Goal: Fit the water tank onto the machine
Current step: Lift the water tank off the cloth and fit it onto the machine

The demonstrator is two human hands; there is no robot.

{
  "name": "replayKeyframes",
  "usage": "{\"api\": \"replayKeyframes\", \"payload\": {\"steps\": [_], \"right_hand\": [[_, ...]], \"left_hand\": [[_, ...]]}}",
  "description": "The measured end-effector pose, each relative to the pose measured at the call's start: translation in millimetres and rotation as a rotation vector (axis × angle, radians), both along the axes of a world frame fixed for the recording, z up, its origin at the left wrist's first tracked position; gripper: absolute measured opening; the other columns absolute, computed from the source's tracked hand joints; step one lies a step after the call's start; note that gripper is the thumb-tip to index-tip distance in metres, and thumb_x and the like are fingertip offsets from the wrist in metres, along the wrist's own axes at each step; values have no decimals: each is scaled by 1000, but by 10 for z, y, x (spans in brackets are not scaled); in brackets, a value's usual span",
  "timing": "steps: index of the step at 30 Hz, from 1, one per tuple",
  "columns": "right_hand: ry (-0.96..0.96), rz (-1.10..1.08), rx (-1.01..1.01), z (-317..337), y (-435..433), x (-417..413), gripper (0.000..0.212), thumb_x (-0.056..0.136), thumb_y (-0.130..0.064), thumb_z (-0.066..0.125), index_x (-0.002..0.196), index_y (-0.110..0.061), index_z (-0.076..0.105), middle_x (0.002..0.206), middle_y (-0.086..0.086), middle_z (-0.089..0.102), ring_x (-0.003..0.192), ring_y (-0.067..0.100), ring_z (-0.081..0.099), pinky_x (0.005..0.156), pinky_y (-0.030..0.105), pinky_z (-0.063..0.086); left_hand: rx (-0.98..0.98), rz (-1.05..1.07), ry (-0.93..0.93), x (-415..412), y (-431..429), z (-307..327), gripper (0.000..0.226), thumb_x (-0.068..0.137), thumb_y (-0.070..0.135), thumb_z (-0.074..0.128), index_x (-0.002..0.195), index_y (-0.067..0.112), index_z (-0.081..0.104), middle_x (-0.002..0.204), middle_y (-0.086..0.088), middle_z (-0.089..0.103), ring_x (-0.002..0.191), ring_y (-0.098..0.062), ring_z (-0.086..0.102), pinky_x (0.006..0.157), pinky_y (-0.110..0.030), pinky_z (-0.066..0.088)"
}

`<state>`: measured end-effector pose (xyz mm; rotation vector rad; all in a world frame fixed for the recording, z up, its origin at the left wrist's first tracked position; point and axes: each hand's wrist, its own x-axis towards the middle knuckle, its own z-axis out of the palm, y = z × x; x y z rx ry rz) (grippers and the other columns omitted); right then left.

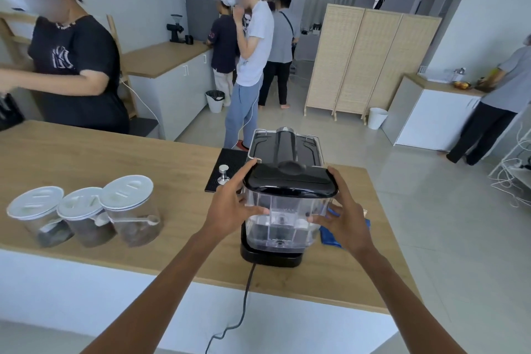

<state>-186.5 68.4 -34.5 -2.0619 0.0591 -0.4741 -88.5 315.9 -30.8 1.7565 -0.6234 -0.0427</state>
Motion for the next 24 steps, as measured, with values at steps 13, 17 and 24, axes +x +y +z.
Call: {"api": "replayKeyframes", "payload": {"steps": [13, 17, 24], "right_hand": [[6, 11, 102, -169, 163, 136, 110, 71, 10, 80, 155, -29, 22, 137, -24, 52, 115, 1, 61, 86, 15, 53], [14, -19, 100, -234, 194, 158, 111, 71, 7, 81, 155, -33, 21, 138, -27, 48, 118, -10, 56, 88, 12, 51], [12, -54, 66, -332, 184, 160, 111, 72, 4, 82, 155, -35, 20, 142, -17, 53, 126, 2, 54, 97, 19, 51]], "left_hand": [[38, 7, 1, 203, 84, -162, 112, 58, 16, 93, 151, 38, 34, 133, 14, 64, 114, 4, 59, 94, -20, 53], [28, 7, 42, 236, 95, -234, 113, 55, 19, 93, 151, 39, 36, 134, 9, 64, 116, 0, 60, 95, -22, 53], [29, -14, 68, 233, 72, -250, 111, 54, 23, 90, 151, 36, 36, 127, 28, 60, 115, 14, 55, 92, -12, 48]]}}
